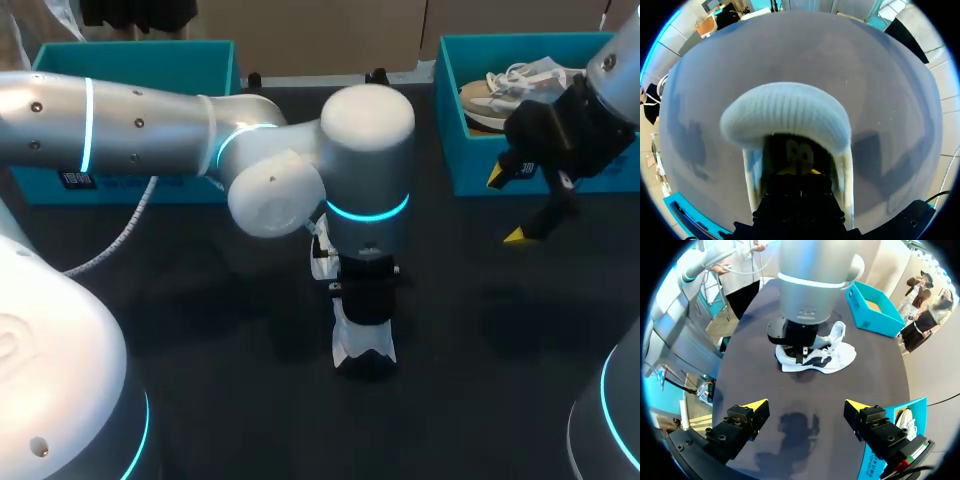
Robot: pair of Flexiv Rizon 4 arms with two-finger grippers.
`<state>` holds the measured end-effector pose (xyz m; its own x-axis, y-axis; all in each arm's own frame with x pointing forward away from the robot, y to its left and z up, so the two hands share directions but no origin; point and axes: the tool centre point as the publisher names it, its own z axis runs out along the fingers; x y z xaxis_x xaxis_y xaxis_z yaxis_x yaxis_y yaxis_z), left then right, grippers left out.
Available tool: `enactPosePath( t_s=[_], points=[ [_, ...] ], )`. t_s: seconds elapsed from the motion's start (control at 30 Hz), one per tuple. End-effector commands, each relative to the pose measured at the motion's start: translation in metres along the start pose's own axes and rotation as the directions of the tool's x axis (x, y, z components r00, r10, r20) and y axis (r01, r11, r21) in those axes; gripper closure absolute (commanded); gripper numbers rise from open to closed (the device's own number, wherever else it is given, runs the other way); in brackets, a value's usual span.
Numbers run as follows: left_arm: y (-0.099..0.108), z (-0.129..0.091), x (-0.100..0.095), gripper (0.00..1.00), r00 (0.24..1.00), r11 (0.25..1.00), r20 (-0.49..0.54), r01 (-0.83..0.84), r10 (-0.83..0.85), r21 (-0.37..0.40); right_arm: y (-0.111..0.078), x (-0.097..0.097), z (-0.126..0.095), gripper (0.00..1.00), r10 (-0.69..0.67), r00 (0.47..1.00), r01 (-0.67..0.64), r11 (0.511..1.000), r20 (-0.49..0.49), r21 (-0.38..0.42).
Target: Take the shoe out of the shoebox, open the shoe tongue, remove and reinsert the insole, then place the shoe into the shoebox
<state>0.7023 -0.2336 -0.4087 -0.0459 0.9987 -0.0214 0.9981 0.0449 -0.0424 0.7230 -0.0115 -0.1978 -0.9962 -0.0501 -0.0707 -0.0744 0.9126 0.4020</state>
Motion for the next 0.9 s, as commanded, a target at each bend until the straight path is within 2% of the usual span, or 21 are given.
enactPosePath(
  t_s=[0.03, 0.13, 0.3, 0.37, 0.47, 0.67, 0.7, 0.77, 0.83, 0.87, 0.9],
  points=[
    [-0.010, 0.013, -0.002, 1.00, 1.000, 0.997, -0.020, -0.001, -0.001, -0.076, 0.000, 0.000, 0.001, 0.00, 0.001, 1.000, -0.001, 1.000, -0.001, 0.003],
    [-0.005, 0.002, 0.000, 1.00, 1.000, 0.996, -0.004, 0.004, -0.004, -0.086, 0.000, 0.000, 0.001, 0.00, 0.001, 1.000, -0.001, 1.000, -0.001, 0.003],
    [0.009, -0.024, 0.004, 1.00, 0.999, 0.985, 0.021, 0.027, -0.024, -0.169, 0.000, 0.000, 0.001, 0.00, 0.001, 1.000, -0.001, 1.000, -0.001, 0.003],
    [0.015, -0.033, 0.004, 1.00, 0.999, 0.973, 0.035, 0.037, -0.030, -0.226, 0.000, 0.000, 0.001, 0.00, 0.001, 1.000, -0.001, 1.000, -0.001, 0.003],
    [0.025, -0.045, 0.003, 1.00, 0.998, 0.964, 0.050, 0.058, -0.047, -0.260, 0.000, 0.000, 0.001, 0.00, 0.001, 1.000, -0.001, 1.000, -0.001, 0.003],
    [0.045, -0.057, 0.001, 1.00, 0.995, 0.953, 0.072, 0.090, -0.072, -0.290, 0.000, 0.000, 0.001, 0.00, 0.001, 1.000, -0.001, 1.000, -0.001, 0.003],
    [0.047, -0.059, 0.002, 0.96, 0.994, 0.949, 0.077, 0.096, -0.076, -0.299, 0.000, 0.000, 0.001, 0.00, 0.001, 1.000, -0.001, 1.000, -0.001, 0.003],
    [0.049, -0.063, 0.003, 0.67, 0.993, 0.950, 0.082, 0.101, -0.081, -0.296, 0.000, 0.000, 0.001, 0.00, 0.001, 1.000, -0.001, 1.000, -0.001, 0.003],
    [0.048, -0.063, 0.005, 0.54, 0.995, 0.951, 0.065, 0.087, -0.070, -0.296, 0.000, 0.000, 0.001, 0.00, 0.001, 1.000, -0.001, 1.000, -0.001, 0.003],
    [0.047, -0.061, 0.006, 0.44, 0.996, 0.954, 0.057, 0.084, -0.071, -0.288, 0.000, 0.000, 0.001, 0.00, 0.001, 1.000, -0.001, 1.000, -0.001, 0.003],
    [0.045, -0.059, 0.007, 0.12, 0.997, 0.956, 0.039, 0.080, -0.072, -0.282, 0.000, 0.000, 0.001, 0.00, 0.001, 1.000, -0.001, 1.000, -0.001, 0.003]
  ],
)
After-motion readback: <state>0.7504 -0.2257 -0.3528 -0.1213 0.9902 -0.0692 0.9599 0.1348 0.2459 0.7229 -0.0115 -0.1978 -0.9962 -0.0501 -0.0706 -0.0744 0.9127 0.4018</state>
